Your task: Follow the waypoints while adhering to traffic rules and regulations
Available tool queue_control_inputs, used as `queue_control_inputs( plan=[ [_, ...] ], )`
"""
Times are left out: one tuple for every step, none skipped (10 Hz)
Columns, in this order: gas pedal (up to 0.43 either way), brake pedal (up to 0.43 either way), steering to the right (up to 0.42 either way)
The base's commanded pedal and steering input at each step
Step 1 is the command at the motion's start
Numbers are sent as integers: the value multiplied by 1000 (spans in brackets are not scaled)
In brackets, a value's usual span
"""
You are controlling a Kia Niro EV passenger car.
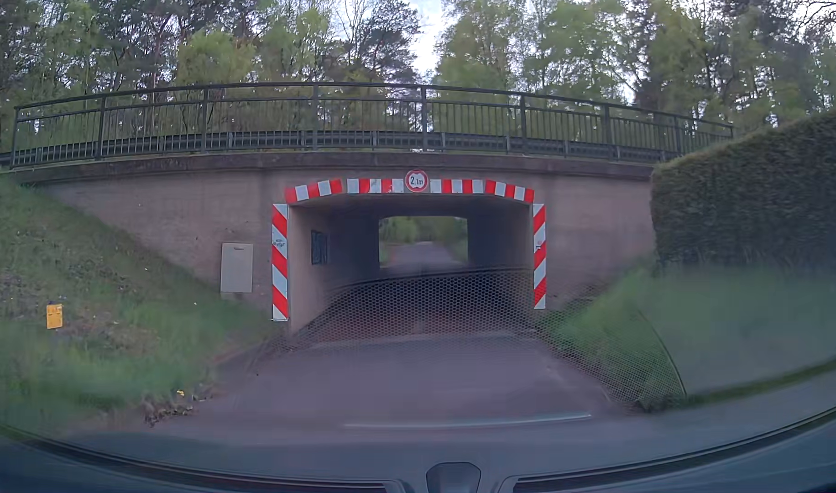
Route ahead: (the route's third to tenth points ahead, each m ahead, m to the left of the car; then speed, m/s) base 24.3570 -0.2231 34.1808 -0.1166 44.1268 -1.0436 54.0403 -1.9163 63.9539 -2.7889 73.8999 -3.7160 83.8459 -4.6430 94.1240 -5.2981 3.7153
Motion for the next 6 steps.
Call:
queue_control_inputs(
  plan=[
    [0,0,19],
    [0,0,17],
    [0,0,17],
    [0,0,17],
    [0,0,16],
    [0,0,14]
  ],
)
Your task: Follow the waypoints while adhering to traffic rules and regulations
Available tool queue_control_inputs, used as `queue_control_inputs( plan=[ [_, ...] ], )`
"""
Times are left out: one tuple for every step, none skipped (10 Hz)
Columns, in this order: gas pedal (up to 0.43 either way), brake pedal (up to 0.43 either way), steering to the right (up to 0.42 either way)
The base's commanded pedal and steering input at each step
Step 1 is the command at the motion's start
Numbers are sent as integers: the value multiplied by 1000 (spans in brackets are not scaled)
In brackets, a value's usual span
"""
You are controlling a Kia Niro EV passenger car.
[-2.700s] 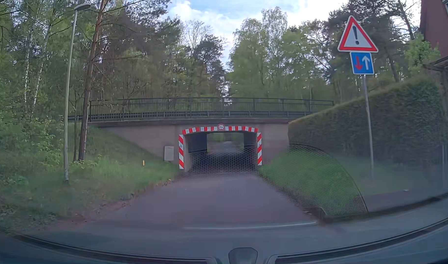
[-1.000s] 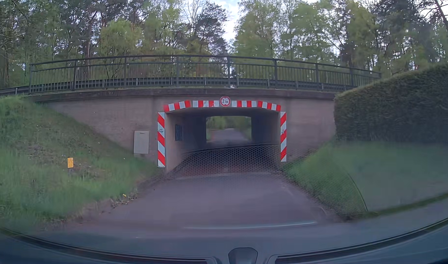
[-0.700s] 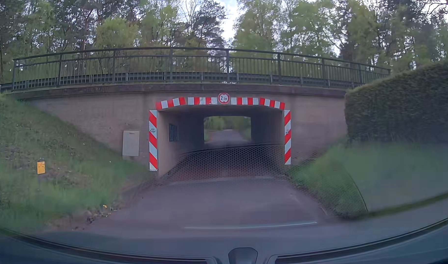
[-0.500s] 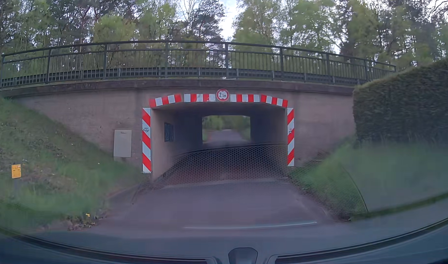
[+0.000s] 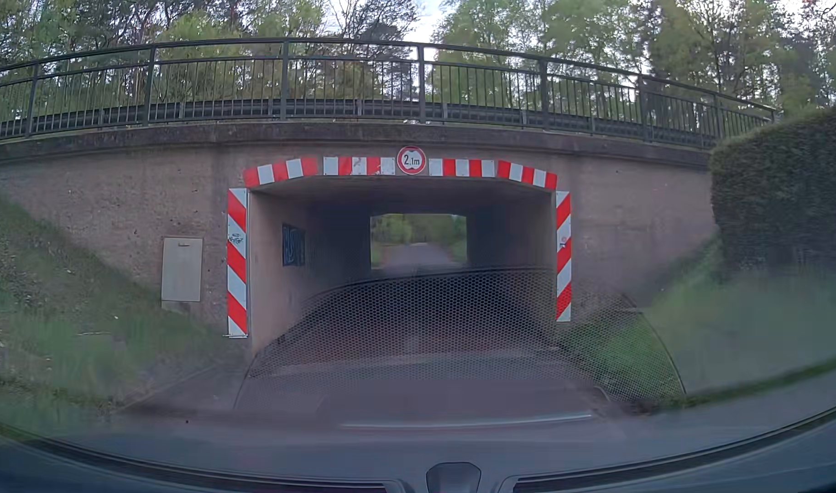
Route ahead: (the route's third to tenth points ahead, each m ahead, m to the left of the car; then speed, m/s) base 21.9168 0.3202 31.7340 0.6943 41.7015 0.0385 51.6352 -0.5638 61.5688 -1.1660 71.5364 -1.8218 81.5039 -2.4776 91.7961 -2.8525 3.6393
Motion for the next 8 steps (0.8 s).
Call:
queue_control_inputs(
  plan=[
    [0,0,11],
    [0,0,8],
    [0,0,7],
    [0,0,6],
    [8,0,5],
    [8,0,6],
    [8,0,5],
    [8,0,5]
  ],
)
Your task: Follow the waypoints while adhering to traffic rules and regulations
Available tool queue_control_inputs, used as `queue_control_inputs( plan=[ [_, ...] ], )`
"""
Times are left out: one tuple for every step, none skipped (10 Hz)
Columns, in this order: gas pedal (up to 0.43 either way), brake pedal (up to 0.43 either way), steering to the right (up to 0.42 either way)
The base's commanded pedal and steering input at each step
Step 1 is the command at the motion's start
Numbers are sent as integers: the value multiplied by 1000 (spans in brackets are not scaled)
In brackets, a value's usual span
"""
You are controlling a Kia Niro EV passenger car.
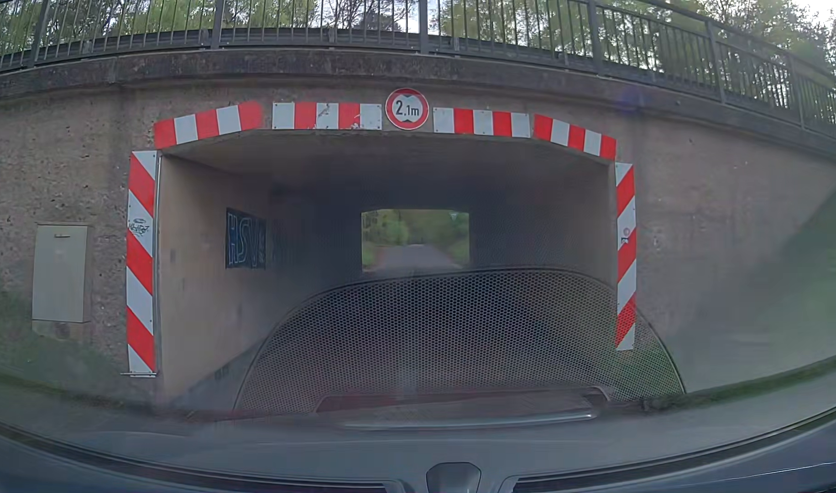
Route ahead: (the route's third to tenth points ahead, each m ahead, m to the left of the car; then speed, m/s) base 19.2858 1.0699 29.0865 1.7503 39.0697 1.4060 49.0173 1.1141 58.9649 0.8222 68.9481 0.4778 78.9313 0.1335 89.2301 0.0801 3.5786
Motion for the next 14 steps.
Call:
queue_control_inputs(
  plan=[
    [8,0,6],
    [8,0,6],
    [8,0,5],
    [8,0,6],
    [28,0,6],
    [39,0,5],
    [39,0,5],
    [47,0,5],
    [47,0,5],
    [59,0,4],
    [67,0,3],
    [67,0,1],
    [67,0,-2],
    [67,0,-6]
  ],
)
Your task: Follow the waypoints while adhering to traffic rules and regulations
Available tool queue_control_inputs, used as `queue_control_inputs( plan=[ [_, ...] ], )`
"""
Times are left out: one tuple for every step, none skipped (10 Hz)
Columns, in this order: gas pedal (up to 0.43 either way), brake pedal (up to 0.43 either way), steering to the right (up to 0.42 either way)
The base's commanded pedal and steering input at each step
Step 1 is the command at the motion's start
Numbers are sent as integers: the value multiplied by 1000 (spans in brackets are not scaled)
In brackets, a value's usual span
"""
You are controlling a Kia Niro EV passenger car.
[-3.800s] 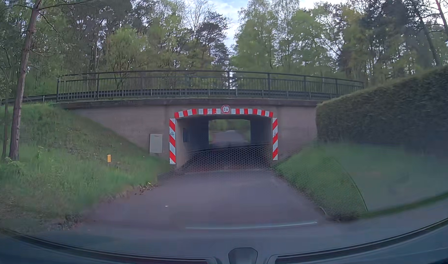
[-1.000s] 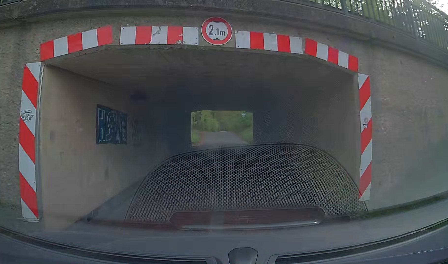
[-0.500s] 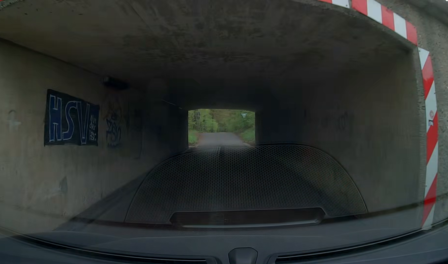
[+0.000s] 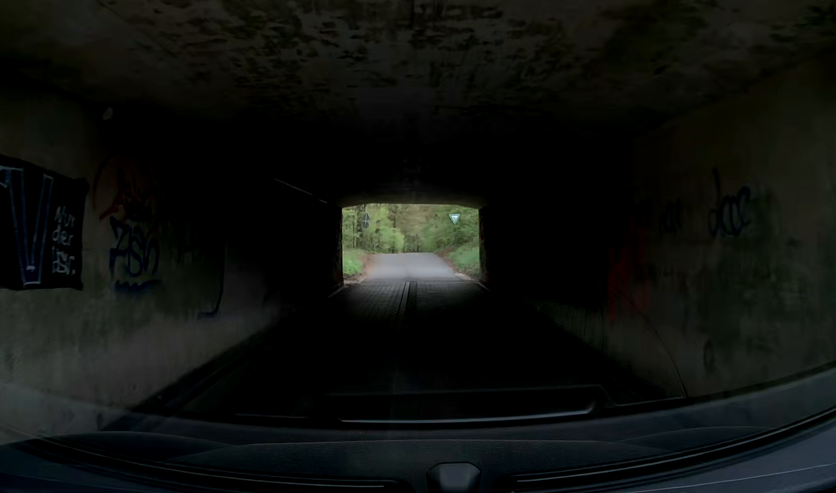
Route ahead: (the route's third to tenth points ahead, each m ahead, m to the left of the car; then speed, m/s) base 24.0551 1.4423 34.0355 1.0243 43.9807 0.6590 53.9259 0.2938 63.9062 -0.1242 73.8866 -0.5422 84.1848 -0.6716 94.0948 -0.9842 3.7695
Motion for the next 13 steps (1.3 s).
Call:
queue_control_inputs(
  plan=[
    [59,0,-8],
    [59,0,-7],
    [59,0,-5],
    [59,0,-5],
    [59,0,-5],
    [59,0,-5],
    [59,0,-5],
    [59,0,-5],
    [59,0,-5],
    [59,0,-4],
    [59,0,-3],
    [59,0,-4],
    [59,0,-3]
  ],
)
